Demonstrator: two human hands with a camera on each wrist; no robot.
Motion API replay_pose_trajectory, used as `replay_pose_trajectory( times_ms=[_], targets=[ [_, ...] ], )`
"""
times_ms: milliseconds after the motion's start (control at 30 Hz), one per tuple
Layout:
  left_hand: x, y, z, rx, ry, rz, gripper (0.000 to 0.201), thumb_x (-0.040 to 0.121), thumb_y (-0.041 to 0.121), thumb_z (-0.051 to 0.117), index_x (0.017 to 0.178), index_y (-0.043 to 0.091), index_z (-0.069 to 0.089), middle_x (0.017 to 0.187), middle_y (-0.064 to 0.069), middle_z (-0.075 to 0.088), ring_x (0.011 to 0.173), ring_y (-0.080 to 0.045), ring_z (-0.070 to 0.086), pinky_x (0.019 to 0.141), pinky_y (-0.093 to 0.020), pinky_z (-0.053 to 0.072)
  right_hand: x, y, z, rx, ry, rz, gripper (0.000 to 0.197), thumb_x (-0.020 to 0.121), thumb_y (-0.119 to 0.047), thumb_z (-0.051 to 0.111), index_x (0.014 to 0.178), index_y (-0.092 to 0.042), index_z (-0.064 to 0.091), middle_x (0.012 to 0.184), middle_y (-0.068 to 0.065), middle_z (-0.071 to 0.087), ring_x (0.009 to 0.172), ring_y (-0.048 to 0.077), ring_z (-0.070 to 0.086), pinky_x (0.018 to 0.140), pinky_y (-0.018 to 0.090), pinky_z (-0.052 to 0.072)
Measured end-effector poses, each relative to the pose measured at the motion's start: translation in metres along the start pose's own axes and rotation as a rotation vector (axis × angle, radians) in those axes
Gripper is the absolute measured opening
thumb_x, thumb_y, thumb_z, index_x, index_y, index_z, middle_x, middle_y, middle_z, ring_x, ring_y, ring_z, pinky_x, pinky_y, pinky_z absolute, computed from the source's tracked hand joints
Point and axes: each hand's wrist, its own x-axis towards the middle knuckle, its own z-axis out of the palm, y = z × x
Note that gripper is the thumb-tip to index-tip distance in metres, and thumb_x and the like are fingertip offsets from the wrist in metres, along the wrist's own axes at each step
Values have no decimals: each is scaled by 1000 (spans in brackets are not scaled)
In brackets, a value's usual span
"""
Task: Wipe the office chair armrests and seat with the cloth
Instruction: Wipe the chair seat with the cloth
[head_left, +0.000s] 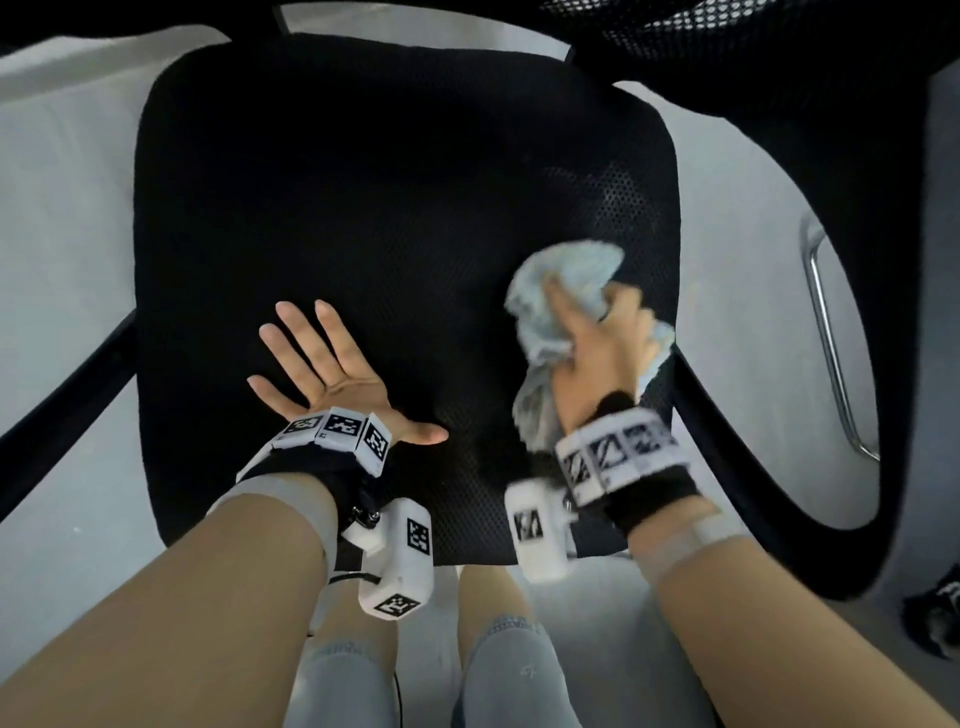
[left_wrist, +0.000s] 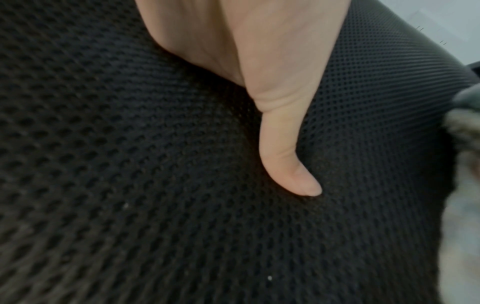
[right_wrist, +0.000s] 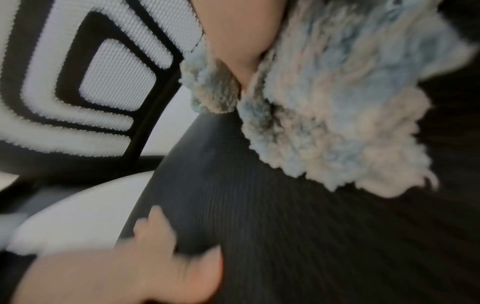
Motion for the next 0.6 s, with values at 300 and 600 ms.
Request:
replay_pose_trajectory(
  times_ms=[300, 600],
  targets=[
    [1, 0, 1, 28, -7, -24, 161, 32, 63, 77, 130, 12, -40, 145, -18, -38, 134, -35, -34, 100, -57, -22, 57, 10, -30, -50, 239, 255, 11, 84, -35, 51, 95, -34, 48, 125, 13, 45, 112, 35, 45, 99, 44, 36],
    [0, 22, -4, -19, 27, 11, 159, 34, 47, 85, 132, 21, -37, 144, -20, -38, 134, -34, -35, 107, -61, -15, 20, -19, -9, -40, -125, -282, 57, 79, -5, 49, 123, -41, 46, 125, 17, 44, 113, 37, 37, 97, 46, 30]
  ],
)
